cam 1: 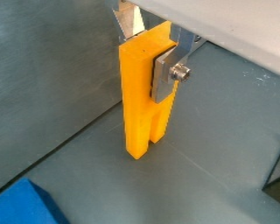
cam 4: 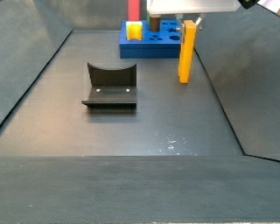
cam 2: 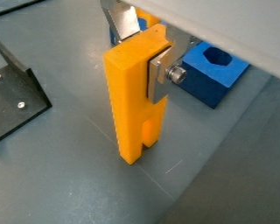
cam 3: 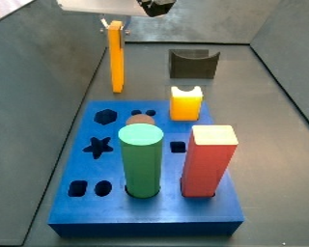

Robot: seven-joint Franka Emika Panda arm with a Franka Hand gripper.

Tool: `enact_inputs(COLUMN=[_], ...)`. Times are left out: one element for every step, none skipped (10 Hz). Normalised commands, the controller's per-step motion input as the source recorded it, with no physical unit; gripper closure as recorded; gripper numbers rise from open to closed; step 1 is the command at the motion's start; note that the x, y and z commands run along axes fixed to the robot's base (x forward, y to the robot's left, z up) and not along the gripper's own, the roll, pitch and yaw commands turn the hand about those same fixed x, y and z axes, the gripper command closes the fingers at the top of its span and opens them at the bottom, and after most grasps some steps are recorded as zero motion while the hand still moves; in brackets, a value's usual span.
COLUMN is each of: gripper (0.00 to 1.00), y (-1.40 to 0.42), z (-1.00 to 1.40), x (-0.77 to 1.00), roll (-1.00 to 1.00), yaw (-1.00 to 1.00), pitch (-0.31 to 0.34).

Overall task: Pick up the double-square object. Move up. Move to above the board. Insert the double-square object.
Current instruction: Pick up the double-square object, then move up.

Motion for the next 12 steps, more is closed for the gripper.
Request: enact_inputs(gripper=[1.00,1.00,1.00,1.00,1.00,1.00,1.00,1.00,1.00,1.00,1.00,1.00], y=[0.00,0.00,0.00,0.00,0.00,0.00,0.00,-0.01,-0.01,-0.01,-0.01,-0.01], z=[0.00,0.00,0.00,0.00,0.00,0.00,0.83,0.82,0.67,0.52,0.31,0.21], x=[0.00,0.00,0.00,0.00,0.00,0.00,0.00,0.02,0.02,0.02,0.02,0.02], roll=[0.00,0.00,0.00,0.00,0.00,0.00,0.00,0.00,0.00,0.00,-0.01,-0.01], yaw=[0.00,0.00,0.00,0.00,0.00,0.00,0.00,-0.01,-0.01,-0.01,-0.01,-0.01], pitch=[0.000,0.000,0.000,0.000,0.000,0.000,0.000,0.004,0.053,0.068,0.083,0.087])
